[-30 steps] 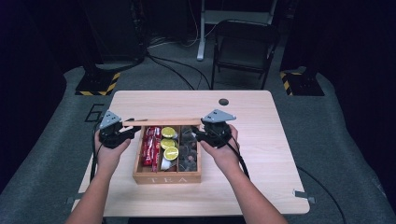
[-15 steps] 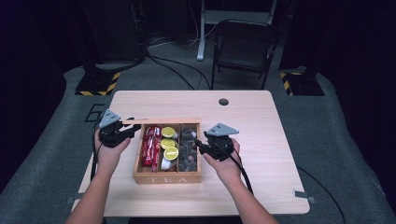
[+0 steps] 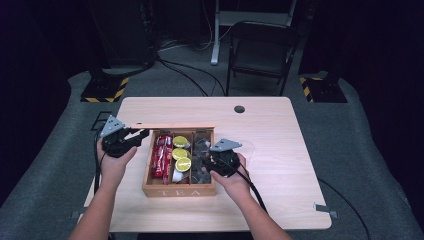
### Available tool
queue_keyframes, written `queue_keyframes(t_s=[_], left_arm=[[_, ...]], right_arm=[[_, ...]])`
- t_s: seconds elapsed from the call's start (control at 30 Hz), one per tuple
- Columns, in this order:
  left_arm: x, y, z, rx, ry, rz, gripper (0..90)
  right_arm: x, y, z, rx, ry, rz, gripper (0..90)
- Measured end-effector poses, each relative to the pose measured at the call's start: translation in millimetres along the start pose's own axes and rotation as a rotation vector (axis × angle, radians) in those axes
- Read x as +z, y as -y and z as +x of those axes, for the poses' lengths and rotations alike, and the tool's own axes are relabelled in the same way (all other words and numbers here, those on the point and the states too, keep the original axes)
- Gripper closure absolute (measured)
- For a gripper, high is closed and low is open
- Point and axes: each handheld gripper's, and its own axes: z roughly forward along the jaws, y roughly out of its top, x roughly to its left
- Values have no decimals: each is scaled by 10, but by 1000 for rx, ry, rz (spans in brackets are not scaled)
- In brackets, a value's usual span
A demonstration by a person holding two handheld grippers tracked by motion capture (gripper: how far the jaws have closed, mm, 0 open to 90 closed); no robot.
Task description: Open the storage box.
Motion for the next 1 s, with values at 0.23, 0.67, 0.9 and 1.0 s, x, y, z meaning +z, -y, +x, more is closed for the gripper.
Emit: queue_keyframes(t_s=[0.23,0.67,0.9,1.0], left_arm=[[-2,6,-3,0,0,0,589],[-13,17,-14,-3,-2,9,590],[-11,17,-13,-5,-1,7,589],[-11,17,-13,-6,-2,6,589]], right_arm=[[137,18,1,-7,-27,23,568],[262,37,36,-15,-28,10,557],[299,44,34,-16,-46,35,588],[314,55,19,-15,-52,49,585]])
